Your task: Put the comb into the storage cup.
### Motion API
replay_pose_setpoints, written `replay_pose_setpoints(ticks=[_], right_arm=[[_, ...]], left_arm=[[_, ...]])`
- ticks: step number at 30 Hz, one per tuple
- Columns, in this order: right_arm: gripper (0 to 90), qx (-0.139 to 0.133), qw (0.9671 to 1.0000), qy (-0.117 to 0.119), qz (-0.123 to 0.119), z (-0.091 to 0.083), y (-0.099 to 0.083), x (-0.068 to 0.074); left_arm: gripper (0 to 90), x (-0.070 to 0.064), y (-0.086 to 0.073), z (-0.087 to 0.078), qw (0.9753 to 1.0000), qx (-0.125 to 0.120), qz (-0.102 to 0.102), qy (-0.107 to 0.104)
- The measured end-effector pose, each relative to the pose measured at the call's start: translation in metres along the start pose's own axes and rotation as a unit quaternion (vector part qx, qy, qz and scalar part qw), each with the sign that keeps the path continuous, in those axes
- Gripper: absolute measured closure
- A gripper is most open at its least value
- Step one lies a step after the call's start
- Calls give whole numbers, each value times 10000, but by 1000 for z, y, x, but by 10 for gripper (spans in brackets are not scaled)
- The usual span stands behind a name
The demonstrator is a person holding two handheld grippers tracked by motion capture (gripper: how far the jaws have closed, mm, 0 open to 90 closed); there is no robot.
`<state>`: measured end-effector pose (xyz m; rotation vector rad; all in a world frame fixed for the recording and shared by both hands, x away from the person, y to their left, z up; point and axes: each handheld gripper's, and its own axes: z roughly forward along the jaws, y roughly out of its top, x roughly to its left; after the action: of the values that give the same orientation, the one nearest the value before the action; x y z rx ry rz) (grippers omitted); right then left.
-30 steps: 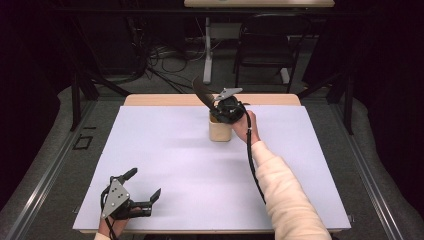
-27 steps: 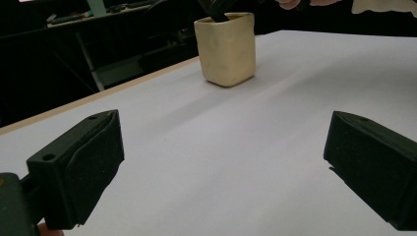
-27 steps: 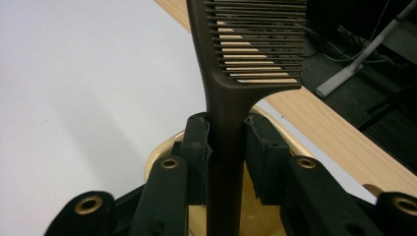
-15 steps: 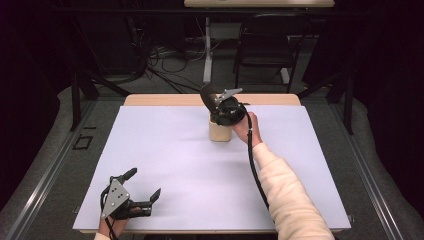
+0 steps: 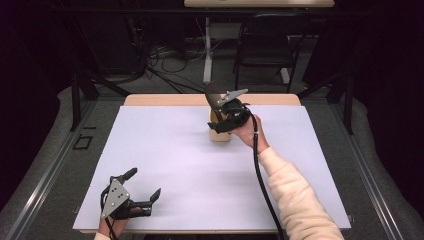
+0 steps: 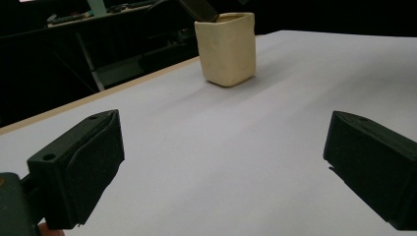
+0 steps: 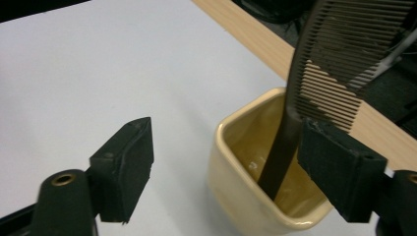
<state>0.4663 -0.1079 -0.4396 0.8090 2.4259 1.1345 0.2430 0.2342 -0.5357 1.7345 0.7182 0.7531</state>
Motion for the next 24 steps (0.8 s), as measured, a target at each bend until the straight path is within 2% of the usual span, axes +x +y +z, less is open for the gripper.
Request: replay_pose_setpoints(ticks=[5, 15, 24], right_arm=[[143, 11, 9999, 170, -12, -6, -5, 5], [32, 18, 9995, 314, 12, -22, -17, 14], [5, 26, 9994, 341, 52, -32, -33, 16]], left_arm=[[17, 0, 0, 0, 10000, -1, -13, 1], [17, 0, 0, 0, 10000, -6, -5, 5], [18, 0, 0, 1, 10000, 11, 5, 4]])
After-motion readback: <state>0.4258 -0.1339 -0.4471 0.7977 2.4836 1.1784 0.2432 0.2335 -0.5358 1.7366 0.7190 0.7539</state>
